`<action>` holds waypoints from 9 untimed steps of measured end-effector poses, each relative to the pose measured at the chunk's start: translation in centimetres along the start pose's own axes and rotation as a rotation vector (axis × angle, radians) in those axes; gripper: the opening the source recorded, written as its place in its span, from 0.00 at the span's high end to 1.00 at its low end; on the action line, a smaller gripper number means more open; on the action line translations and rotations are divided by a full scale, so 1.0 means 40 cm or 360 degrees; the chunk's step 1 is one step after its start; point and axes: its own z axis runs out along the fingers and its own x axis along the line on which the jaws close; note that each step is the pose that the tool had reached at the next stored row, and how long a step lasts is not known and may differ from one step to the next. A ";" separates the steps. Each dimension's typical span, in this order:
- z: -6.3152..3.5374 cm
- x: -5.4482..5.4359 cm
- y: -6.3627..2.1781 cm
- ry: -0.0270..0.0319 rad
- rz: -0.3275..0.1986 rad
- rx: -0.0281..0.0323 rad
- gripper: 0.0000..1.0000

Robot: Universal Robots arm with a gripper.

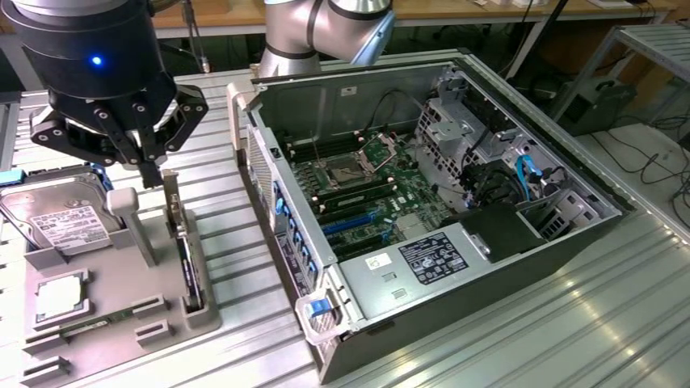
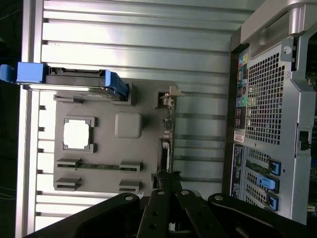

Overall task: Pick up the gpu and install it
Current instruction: 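Pick up the gpu and move the gpu toward the slot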

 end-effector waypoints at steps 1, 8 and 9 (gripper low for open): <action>0.000 0.000 0.000 0.00001 0.0000 0.00000 0.89; 0.000 0.001 0.000 0.00000 0.0000 0.00000 0.76; 0.000 0.001 0.000 0.00001 0.0000 0.00001 0.76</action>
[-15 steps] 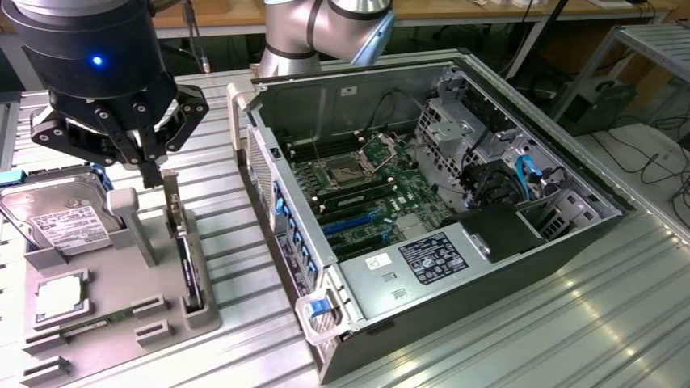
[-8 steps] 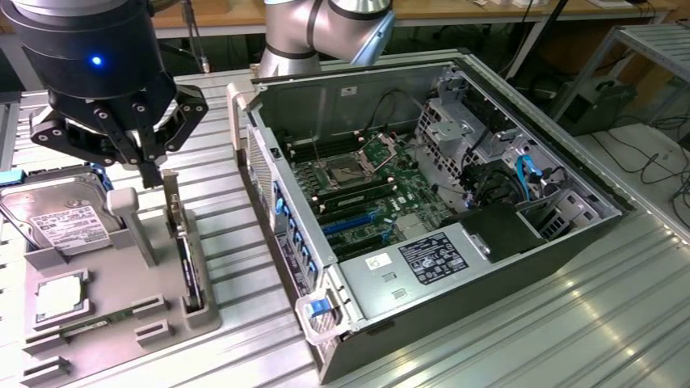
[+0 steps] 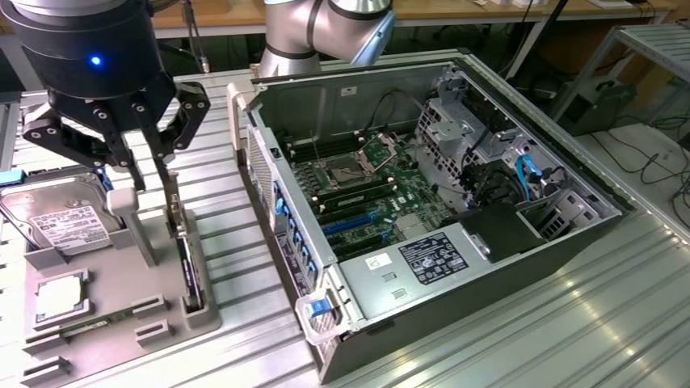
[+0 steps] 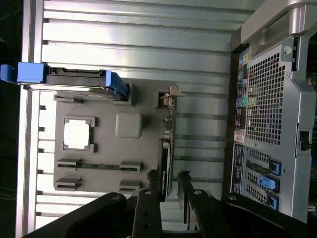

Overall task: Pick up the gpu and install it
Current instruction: 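Pick up the gpu and move the gpu toward the slot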

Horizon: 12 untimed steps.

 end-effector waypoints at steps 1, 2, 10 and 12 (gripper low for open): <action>0.000 0.000 0.000 -0.00001 0.0000 0.00000 0.71; 0.000 0.000 0.000 0.00000 0.0000 -0.00001 0.64; 0.000 0.001 0.000 0.00000 0.0000 0.00000 0.40; 0.000 0.001 0.000 0.00001 0.0000 0.00001 0.40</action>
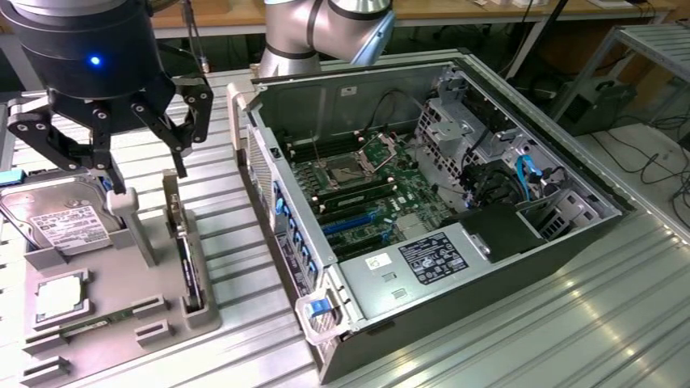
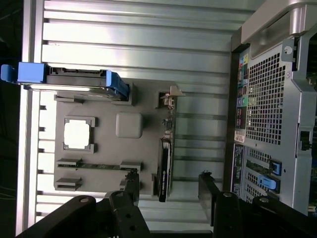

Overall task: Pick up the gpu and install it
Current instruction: 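Pick up the gpu and move the gpu toward the slot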

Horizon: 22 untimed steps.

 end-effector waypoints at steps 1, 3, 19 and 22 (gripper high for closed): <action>0.001 0.000 0.000 -0.00002 0.0000 -0.00001 0.40; 0.003 0.000 0.000 -0.00001 0.0000 0.00000 0.40; 0.015 0.000 -0.001 -0.00002 0.0000 -0.00001 0.40; 0.015 0.000 -0.001 -0.00001 0.0000 0.00000 0.40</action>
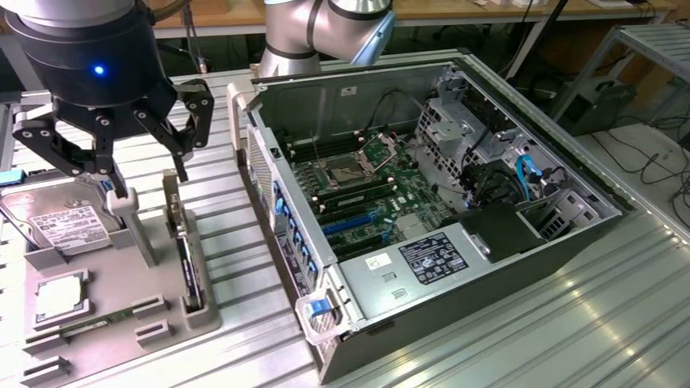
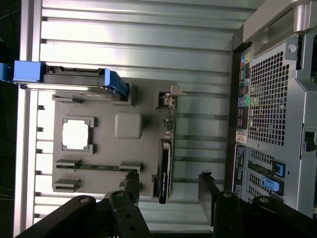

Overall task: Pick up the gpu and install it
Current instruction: 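Pick up the gpu and move the gpu toward the slot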

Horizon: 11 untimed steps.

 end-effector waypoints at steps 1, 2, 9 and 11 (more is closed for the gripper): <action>0.000 0.000 0.000 0.00000 0.0000 0.00000 0.40; 0.001 0.000 0.000 0.00000 0.0000 -0.00001 0.40; 0.006 0.000 0.000 -0.00002 0.0000 -0.00002 0.40; 0.008 0.000 0.000 -0.00001 0.0000 -0.00001 0.40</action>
